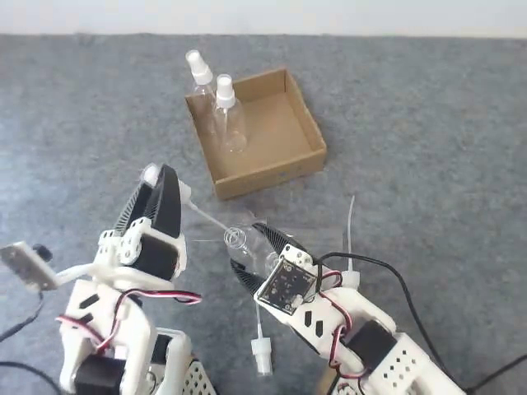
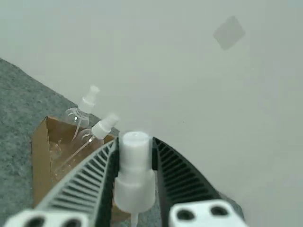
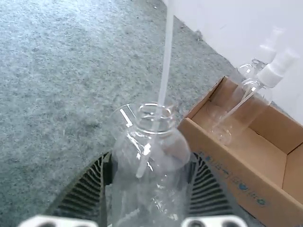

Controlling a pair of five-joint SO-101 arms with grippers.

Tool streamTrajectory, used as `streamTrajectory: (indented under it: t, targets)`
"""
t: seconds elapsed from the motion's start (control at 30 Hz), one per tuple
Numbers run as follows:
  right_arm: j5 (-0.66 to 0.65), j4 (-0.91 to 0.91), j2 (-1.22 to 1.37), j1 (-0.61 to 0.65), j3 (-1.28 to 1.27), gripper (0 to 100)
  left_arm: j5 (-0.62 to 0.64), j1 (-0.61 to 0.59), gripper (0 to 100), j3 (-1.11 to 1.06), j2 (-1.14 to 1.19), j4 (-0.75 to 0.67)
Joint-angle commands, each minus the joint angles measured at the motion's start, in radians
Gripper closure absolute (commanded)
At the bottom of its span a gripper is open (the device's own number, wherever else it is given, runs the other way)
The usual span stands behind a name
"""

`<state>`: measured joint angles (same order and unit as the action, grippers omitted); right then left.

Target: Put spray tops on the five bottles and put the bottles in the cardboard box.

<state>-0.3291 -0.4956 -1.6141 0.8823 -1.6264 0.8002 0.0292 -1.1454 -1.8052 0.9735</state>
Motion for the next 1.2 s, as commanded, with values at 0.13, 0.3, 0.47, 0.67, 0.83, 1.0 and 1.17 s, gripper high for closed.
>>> streamTrajectory:
  t: [0.13,0.3,0.47,0.67,0.83,1.0,1.17]
  targets:
    - [-0.005,0.024,-0.022,0.001,0.014,96.5,-0.071,0.031,99,0.007,-0.021,0.044]
    - [-0.005,0.024,-0.022,0.001,0.014,96.5,-0.127,0.18,99,-0.053,-0.021,0.063]
    - [-0.005,0.024,-0.022,0.001,0.014,96.5,-0.183,0.235,99,-0.125,-0.021,0.025]
    - [-0.003,0.024,-0.022,0.001,0.014,96.5,-0.279,0.236,99,-0.13,-0.021,0.034]
    - [-0.003,0.024,-0.022,0.001,0.014,96.5,-0.295,0.239,91,-0.127,-0.021,0.075]
    - [-0.003,0.024,-0.022,-0.001,0.014,96.5,-0.295,0.307,86,-0.127,-0.021,0.117]
    - [-0.002,0.024,-0.022,-0.012,0.015,96.5,-0.302,0.316,85,-0.13,-0.021,0.121]
